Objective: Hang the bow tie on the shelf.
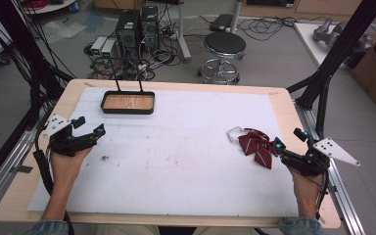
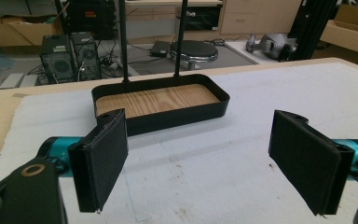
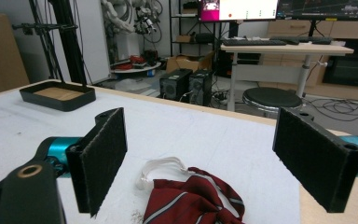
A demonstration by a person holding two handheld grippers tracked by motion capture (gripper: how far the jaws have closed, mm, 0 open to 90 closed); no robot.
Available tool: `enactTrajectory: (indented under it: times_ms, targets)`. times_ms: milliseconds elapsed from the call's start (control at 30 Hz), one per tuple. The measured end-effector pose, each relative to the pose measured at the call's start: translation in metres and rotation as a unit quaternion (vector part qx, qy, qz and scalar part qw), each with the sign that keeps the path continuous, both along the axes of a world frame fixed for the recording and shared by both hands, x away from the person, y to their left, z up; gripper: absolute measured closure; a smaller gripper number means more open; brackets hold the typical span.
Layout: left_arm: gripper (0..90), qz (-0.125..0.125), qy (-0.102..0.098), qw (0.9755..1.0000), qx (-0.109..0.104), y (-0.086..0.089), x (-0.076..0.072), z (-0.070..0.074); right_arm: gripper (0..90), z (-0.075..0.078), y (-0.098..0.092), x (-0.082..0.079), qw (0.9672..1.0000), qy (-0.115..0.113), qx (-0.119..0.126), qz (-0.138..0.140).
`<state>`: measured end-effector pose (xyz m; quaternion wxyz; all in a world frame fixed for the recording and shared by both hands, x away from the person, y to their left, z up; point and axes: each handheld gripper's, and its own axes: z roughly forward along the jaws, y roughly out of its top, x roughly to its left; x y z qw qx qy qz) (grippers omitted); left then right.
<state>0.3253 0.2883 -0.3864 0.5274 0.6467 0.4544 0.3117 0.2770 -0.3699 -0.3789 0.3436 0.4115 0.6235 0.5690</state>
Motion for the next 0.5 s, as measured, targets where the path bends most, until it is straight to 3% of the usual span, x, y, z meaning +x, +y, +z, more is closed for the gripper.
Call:
enactTrajectory:
  times_ms: [500]
  targets:
    - [20.0,-0.005,-0.001,1.0000,-0.004,0.0000,-0.0011,0.0014,18.1,-0.0012,-0.0015,0.0030,0.9999,0.004,0.006,0.010]
